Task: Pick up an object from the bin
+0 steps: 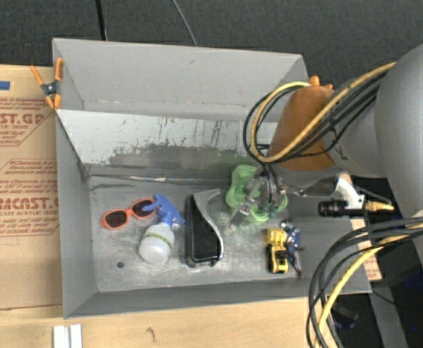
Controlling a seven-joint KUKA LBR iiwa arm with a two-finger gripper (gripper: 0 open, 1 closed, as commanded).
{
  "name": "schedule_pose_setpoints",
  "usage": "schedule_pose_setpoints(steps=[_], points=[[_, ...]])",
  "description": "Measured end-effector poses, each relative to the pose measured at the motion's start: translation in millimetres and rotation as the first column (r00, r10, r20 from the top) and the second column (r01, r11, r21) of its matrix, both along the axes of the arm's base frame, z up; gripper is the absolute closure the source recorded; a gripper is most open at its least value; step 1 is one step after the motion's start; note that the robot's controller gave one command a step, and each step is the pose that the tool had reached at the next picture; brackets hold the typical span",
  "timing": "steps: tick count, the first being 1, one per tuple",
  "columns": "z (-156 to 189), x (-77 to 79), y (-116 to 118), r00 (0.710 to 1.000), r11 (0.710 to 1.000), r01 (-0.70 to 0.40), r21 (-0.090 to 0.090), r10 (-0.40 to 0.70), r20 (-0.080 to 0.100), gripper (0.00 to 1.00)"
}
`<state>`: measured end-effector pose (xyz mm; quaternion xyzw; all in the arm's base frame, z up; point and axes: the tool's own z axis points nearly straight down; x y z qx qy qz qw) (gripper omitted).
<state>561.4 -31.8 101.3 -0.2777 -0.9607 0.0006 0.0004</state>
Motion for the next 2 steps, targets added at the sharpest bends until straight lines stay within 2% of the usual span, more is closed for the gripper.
schedule_pose_setpoints(steps=[1, 2], points=[[0.6, 0.6, -0.2, 1.0, 1.0, 0.0, -0.001, 0.0, 0.002, 1.0], [0.6, 0.6, -0.2, 1.0, 1.0, 0.0, -0.001, 0.0, 0.002, 1.0]])
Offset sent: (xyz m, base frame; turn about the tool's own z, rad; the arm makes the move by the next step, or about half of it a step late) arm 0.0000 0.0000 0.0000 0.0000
